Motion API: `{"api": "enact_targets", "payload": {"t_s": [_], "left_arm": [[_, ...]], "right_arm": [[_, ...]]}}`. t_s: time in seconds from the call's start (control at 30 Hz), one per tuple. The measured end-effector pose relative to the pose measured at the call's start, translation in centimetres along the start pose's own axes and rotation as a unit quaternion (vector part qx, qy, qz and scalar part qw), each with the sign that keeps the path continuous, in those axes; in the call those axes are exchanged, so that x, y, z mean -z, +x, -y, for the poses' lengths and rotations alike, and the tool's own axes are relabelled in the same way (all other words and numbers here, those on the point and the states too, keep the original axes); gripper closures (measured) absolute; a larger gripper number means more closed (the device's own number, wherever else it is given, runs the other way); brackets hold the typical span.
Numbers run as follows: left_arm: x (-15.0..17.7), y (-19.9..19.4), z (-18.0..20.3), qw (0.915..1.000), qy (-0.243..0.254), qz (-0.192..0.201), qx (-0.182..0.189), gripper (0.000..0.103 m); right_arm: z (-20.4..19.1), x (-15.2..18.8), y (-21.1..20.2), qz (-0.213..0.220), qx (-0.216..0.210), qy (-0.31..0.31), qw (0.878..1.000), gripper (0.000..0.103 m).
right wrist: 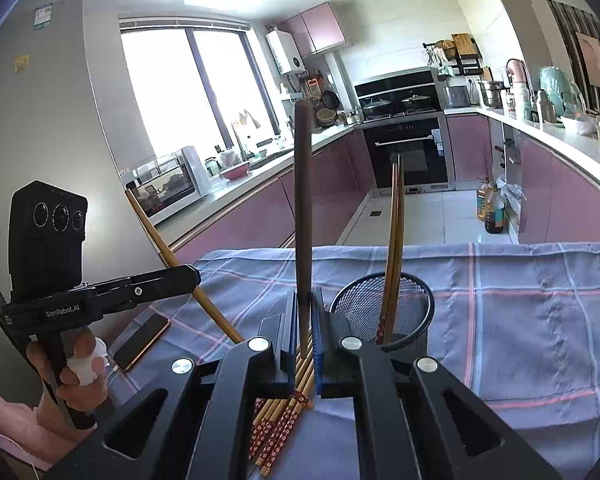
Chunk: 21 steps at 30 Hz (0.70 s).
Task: Organize utensils
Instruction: 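Raise both held chopsticks upright, lower them into the mesh cup, and release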
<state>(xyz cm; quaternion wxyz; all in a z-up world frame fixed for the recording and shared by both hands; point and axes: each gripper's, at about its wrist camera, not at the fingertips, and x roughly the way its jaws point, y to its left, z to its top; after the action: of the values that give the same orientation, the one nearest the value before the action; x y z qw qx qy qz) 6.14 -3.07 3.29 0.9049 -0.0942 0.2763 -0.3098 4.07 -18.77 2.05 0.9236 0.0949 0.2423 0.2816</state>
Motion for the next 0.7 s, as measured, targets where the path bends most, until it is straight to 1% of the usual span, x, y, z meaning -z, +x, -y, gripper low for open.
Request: {"api": "enact_targets", "payload": {"t_s": [0.23, 0.57, 0.7], "left_arm": [[-3.2, 0.2, 1.1, 0.9996, 0.013, 0.026, -0.002, 0.095], [-6.1, 1.2, 2.7, 0.9988, 0.03, 0.038, 0.001, 0.095], [-7.3, 1.7, 3.1, 0.9983, 0.037, 0.045, -0.009, 0.095]], "right_arm": [[0.9, -2.3, -1.1, 0.028, 0.002, -0.012, 1.0, 0.097], [1.6, -3.9, -1.8, 0.041, 0.007, -0.014, 0.999, 0.098], [2.0, -4.9, -1.8, 0.052, 0.01, -0.019, 0.998, 0.098]]}}
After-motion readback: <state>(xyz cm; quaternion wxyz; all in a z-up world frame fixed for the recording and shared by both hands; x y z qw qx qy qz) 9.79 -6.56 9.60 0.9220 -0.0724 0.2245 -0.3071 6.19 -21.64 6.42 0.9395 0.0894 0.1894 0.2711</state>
